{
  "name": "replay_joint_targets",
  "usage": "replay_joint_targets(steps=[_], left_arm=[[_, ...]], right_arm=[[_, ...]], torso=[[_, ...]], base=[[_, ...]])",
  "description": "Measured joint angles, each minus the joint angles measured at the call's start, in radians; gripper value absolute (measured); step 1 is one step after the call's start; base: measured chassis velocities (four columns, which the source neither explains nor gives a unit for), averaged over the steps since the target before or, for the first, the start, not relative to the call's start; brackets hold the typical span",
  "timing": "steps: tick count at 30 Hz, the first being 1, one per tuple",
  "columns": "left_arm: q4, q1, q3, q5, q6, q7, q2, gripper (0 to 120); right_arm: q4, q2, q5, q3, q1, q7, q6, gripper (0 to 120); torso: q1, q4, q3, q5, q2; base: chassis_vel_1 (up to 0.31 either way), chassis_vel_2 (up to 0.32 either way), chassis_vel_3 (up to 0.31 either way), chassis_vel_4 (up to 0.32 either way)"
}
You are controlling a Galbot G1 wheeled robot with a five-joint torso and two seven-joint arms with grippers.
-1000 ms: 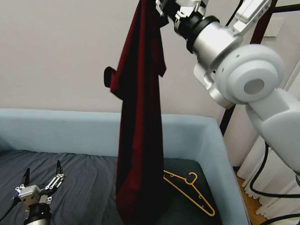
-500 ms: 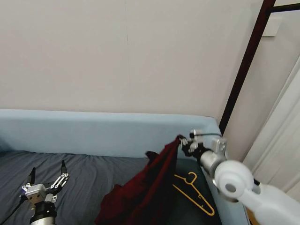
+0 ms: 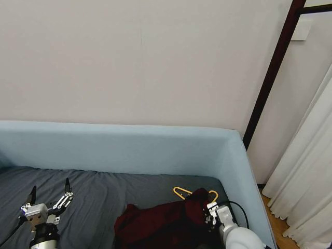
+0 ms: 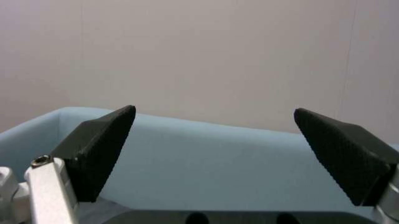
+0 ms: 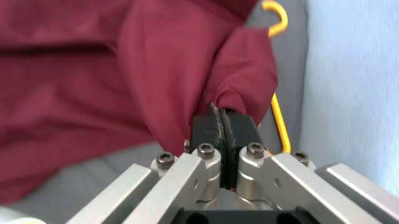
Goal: Pick up the clothes from the sofa and hang them on the clothes hanger.
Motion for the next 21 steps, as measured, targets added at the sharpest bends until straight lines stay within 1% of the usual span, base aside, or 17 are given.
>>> replay_joint_targets(steps=[4,8,10,11,12,13,15,16,17,19,20,21], left_arm=[[0.004,-0.007,0.006,-0.001,-0.002,0.0,0.0,100],[0.004,-0.009,0.009,-0.001,-0.002,0.0,0.002,100],[0.004,-0.011,0.007,-0.004,-0.002,0.0,0.006,100],[0.004,-0.012,0.005,-0.006,-0.002,0.0,0.008,100],[0.004,-0.012,0.005,-0.006,-0.002,0.0,0.008,100],[0.004,-0.012,0.004,-0.007,-0.002,0.0,0.009,100],[0.004,-0.011,0.0,-0.01,-0.001,-0.001,0.011,100],[0.004,-0.011,-0.002,-0.01,0.0,-0.001,0.012,100],[0.004,-0.011,-0.004,-0.01,0.0,-0.001,0.011,100],[0.004,-0.011,-0.004,-0.01,0.001,-0.001,0.011,100],[0.003,-0.011,-0.005,-0.009,0.003,-0.001,0.009,100],[-0.001,-0.01,-0.004,-0.004,0.005,-0.001,0.005,100]], right_arm=[[-0.012,0.011,-0.006,-0.002,-0.027,0.016,-0.001,0],[-0.018,0.035,0.006,0.0,-0.024,0.047,0.027,0],[-0.003,0.038,0.048,0.01,-0.012,0.073,0.03,9],[0.02,0.038,0.103,0.019,-0.001,0.107,0.021,14],[0.02,0.038,0.103,0.019,-0.001,0.107,0.021,14],[0.038,0.037,0.149,0.027,0.006,0.132,0.016,17],[0.101,0.033,0.322,0.068,0.031,0.193,0.008,29],[0.129,0.034,0.409,0.1,0.054,0.217,0.007,32],[0.142,0.037,0.462,0.126,0.079,0.226,0.007,35],[0.143,0.039,0.477,0.136,0.089,0.228,0.007,37],[0.137,0.047,0.51,0.16,0.124,0.222,0.007,43],[0.096,0.061,0.516,0.178,0.166,0.186,0.016,50]], torso=[[0.0,-0.0001,0.0,0.0001,0.0],[0.0,0.0001,0.0,0.0002,0.0],[0.0,0.0002,0.0,0.0002,0.0],[0.0,0.0002,0.0,0.0001,0.0],[0.0,0.0002,0.0,0.0001,0.0],[0.0,0.0002,0.0,0.0002,0.0],[0.0,0.0,0.0,0.0001,0.0],[0.0,-0.0001,0.0,0.0001,0.0],[0.0,0.0,0.0,-0.0001,0.0],[0.0,0.0001,0.0,0.0,0.0],[0.0,0.0001,0.0,-0.0001,0.0],[0.0,0.0002,0.0,-0.0001,0.0]], base=[[0.0,0.0,0.0,0.0],[0.0,0.0,0.0,0.0],[0.0,0.0,0.0,0.0],[0.0,0.0,0.0,0.0],[0.0,0.0,0.0,0.0],[0.0,0.0,0.0,0.0],[0.0,0.0,0.0,0.0],[0.0,0.0,0.0,0.0],[0.0,0.0,0.0,0.0],[0.0,0.0,0.0,0.0],[0.0,0.0,0.0,0.0],[0.0,0.0,0.0,0.0]])
